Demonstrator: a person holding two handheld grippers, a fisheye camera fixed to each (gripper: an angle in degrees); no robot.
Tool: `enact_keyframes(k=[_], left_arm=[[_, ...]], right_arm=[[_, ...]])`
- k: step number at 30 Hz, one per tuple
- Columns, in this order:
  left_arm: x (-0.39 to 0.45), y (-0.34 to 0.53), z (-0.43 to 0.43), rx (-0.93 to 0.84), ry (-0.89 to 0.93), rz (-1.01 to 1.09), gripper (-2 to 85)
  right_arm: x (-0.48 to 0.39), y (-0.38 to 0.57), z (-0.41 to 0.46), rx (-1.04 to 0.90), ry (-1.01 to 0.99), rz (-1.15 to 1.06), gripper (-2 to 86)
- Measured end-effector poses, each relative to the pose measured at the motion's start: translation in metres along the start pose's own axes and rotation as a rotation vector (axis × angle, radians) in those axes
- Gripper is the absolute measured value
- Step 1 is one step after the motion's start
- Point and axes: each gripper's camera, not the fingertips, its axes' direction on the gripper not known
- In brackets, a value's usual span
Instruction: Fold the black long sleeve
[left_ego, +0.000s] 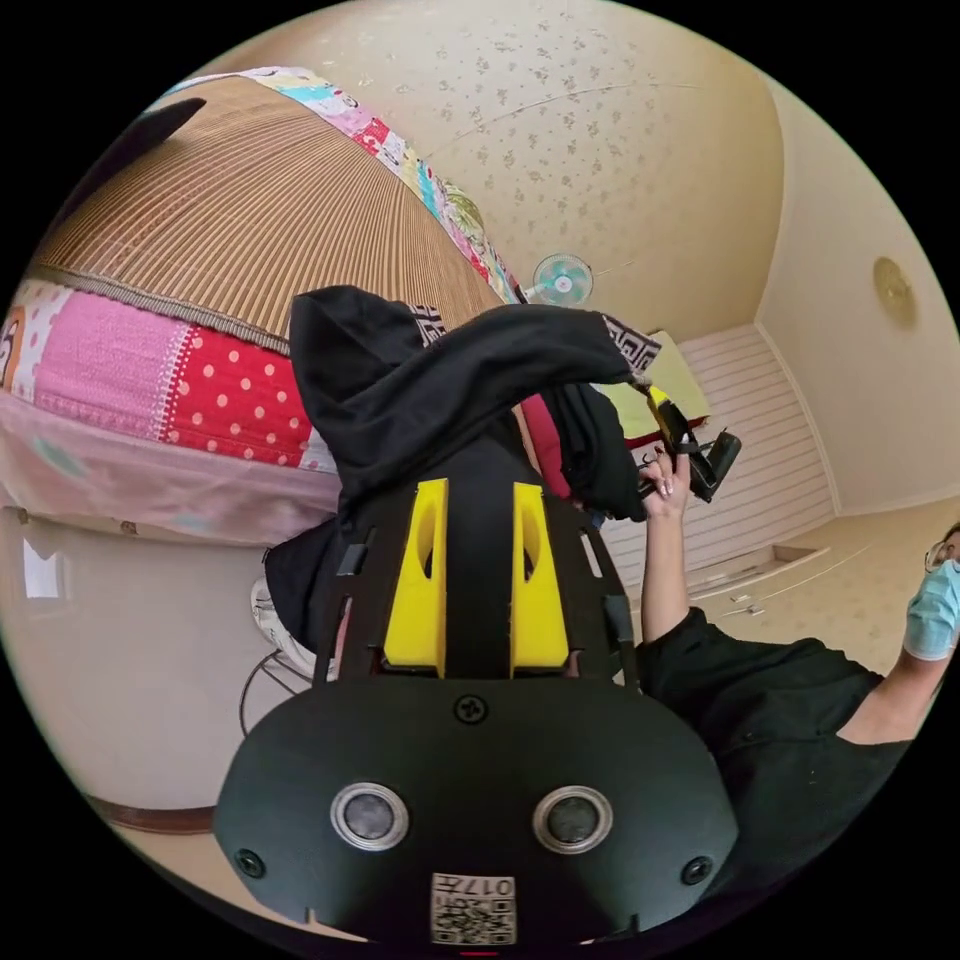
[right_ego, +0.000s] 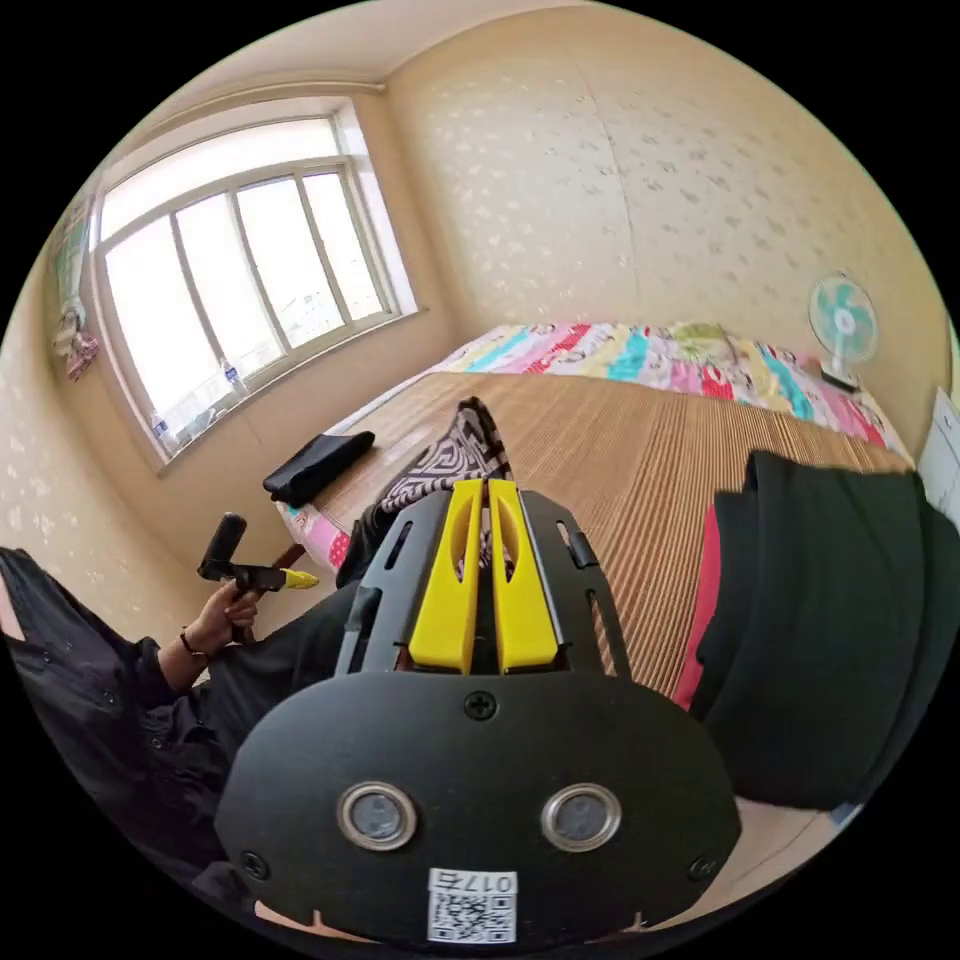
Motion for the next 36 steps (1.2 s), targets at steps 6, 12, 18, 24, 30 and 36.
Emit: enact_keyframes(k=[6,12,18,24,30,36], left_arm=[[-0.049,-0.025,-0.012,-0.049,-0.102,-0.138,11.2],[-0.083,-0.055,-0.01,-0.083,-0.081,-0.17,8.5],[-0.079,-0.093,-0.085,-0.019,0.268,-0.067,4.0],[-0.111,-0.088,-0.147,-0.034,0.219,-0.106,4.1],[-0.158,-0.044,-0.143,-0.025,0.229,-0.269,5.2],[-0.114,-0.014,-0.183,0.156,0.085,-0.216,9.9]], right_arm=[[0.088,0.09,0.047,-0.217,0.006,0.417,1.2],[0.103,0.039,0.038,-0.218,-0.005,0.399,1.2],[0.1,-0.053,0.001,-0.176,-0.051,0.249,1.3],[0.146,-0.039,-0.015,-0.276,-0.035,0.33,1.2],[0.215,0.049,0.011,-0.454,-0.063,0.51,1.3],[0.279,0.069,-0.043,-0.349,0.0,0.647,4.3]])
